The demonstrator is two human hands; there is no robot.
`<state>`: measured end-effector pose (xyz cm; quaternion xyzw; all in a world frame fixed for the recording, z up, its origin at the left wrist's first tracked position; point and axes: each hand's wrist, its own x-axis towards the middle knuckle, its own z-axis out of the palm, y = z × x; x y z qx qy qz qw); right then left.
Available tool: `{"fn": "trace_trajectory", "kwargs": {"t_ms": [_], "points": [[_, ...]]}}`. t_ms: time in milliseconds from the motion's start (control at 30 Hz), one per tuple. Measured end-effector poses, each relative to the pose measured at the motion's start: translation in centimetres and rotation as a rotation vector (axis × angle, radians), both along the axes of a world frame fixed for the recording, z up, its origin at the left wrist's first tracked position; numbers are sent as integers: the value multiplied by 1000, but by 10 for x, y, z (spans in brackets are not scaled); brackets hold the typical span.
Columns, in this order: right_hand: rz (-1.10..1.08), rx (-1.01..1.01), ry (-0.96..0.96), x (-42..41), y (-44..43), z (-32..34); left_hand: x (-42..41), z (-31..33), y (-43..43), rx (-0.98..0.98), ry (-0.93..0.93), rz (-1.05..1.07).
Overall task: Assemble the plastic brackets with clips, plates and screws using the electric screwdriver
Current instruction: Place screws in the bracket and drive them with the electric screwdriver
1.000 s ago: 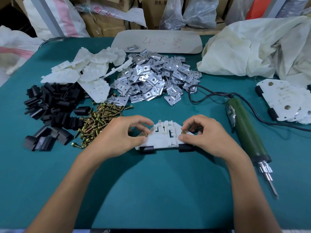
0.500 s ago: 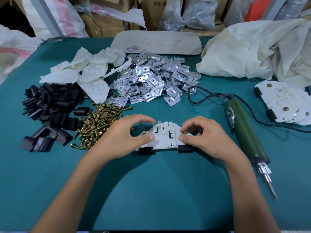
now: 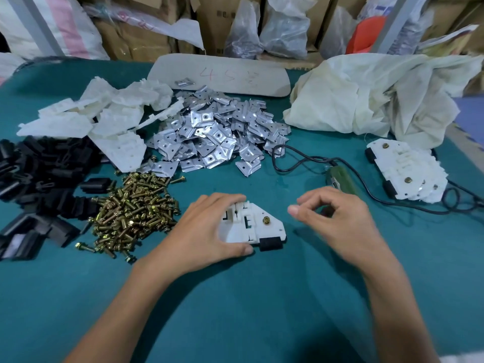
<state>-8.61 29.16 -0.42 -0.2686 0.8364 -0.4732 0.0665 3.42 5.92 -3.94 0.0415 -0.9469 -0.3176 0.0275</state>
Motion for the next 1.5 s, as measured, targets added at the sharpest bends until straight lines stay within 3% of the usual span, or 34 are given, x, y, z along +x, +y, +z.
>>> {"fn": "trace_trajectory", "kwargs": {"t_ms": [100, 167, 267, 433, 500, 633, 733, 833, 967, 1067, 1133, 1233, 1300, 1500], "points": [[-253, 110, 187, -12, 31, 16, 0, -3, -1, 13, 11, 13], [-378, 351, 251, -23, 51, 21, 1, -3, -1, 21, 16, 12], [-319, 780, -1, -33, 61, 16, -1, -5, 1, 21, 3, 7], [-400, 704, -98, -35, 48, 5, 1, -5, 0, 16, -9, 19], [-450, 419, -256, -34, 53, 3, 0, -6, 0, 14, -4, 19], [-378, -526, -839, -22, 57, -1, -1, -6, 0, 3, 1, 23], [-299, -1056, -1076, -6, 43, 0, -1, -6, 0, 7, 2, 22], [-259, -1261, -1196, 8, 31, 4, 0, -7, 0, 13, 8, 25], [-179, -1304, -1493, 12, 16, 19, -1, -9, -1, 16, 5, 24], [-124, -1296, -1603, 22, 7, 27, -1, -9, -1, 19, -3, 19], [-74, -1174, -1519, 31, 0, 32, -1, -9, -1, 22, -1, 15], [-127, -964, -1101, 40, -12, 38, -2, -9, -1, 10, -1, 19], [-167, -929, -846, 40, -20, 42, -2, -10, -1, 18, 9, 23], [-177, -922, -365, 12, -53, 61, -1, -8, 0, 12, 12, 20]]}}
